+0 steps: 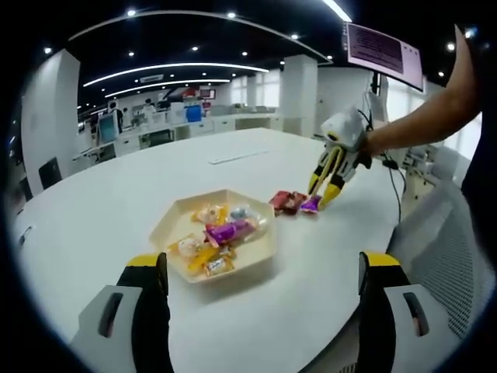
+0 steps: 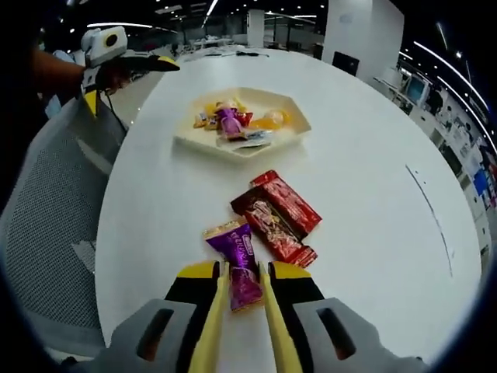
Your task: Place the target food into the container with the food tongs after gripping and lifting it, then release it inside without dropping or visibly crushing the food.
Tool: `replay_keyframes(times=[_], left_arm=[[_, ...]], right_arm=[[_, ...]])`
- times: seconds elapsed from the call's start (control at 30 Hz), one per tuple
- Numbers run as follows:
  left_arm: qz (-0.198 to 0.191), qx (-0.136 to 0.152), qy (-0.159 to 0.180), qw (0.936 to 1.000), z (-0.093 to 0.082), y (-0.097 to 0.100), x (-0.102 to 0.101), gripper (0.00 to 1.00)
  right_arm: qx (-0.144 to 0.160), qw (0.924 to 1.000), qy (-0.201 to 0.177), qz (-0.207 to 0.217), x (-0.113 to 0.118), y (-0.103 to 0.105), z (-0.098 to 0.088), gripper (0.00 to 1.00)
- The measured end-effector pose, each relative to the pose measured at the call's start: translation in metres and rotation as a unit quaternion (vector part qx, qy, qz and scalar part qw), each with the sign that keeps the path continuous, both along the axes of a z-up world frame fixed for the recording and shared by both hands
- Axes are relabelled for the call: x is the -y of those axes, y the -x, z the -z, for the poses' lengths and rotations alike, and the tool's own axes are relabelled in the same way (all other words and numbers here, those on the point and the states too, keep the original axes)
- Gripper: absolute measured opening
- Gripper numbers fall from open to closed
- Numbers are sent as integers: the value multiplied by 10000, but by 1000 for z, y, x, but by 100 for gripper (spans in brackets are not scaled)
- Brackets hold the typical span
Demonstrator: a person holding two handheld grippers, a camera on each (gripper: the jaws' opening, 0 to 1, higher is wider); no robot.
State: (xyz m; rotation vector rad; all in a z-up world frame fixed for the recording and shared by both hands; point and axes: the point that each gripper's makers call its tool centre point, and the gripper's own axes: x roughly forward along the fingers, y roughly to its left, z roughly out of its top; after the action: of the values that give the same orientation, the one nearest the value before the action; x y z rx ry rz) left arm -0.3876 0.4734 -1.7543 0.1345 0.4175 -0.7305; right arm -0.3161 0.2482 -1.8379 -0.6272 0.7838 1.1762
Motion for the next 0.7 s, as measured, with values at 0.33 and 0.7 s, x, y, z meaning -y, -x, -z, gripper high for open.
replay_keyframes(times=[0.33,0.7], left_arm=[[30,5,-2,10000,0,0,1,99],[22,36,53,10000,-2,0,1,99]], right_arm=[[70,9998,158,55,0,0,-1,22],[92,9997,73,197,-1,-1,-18,22]])
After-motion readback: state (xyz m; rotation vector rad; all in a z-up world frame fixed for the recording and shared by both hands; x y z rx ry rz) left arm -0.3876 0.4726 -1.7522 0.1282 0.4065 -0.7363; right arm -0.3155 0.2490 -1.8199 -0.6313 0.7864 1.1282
